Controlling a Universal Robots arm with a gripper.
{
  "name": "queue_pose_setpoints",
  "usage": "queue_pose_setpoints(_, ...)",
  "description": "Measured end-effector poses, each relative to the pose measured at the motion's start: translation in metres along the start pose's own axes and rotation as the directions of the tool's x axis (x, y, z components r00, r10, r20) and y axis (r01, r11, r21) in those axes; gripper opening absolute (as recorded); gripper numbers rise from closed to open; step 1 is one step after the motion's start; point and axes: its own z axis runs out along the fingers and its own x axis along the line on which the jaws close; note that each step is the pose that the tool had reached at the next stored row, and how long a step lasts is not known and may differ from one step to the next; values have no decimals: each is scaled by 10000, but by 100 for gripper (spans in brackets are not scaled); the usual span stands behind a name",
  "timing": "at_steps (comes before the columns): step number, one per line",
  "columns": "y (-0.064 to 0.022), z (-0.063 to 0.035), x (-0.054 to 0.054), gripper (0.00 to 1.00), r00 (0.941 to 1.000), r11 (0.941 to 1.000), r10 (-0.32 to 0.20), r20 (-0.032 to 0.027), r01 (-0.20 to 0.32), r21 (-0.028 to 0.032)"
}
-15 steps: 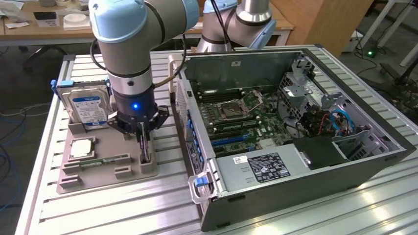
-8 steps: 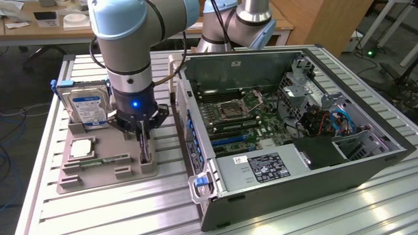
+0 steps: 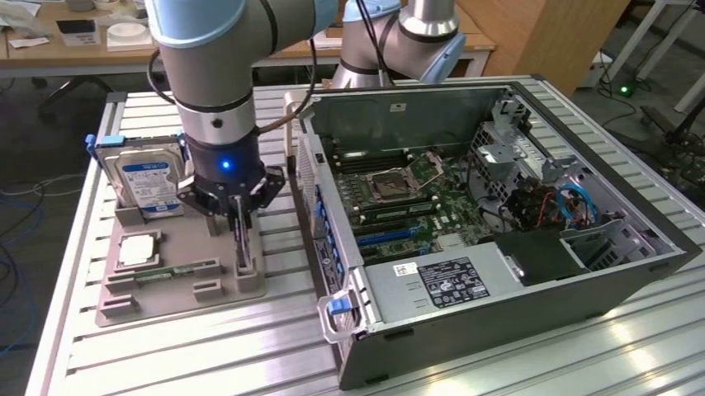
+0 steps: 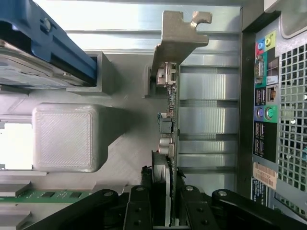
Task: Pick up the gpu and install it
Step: 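Pick up the gpu and move the gpu toward the slot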
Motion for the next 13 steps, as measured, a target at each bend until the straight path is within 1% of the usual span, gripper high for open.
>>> queue_pose_setpoints(6,6,-125,-1,27,10000,10000,0,1,0,-1)
queue_pose_setpoints(13,13,-303,-3,27,10000,10000,0,0,0,0)
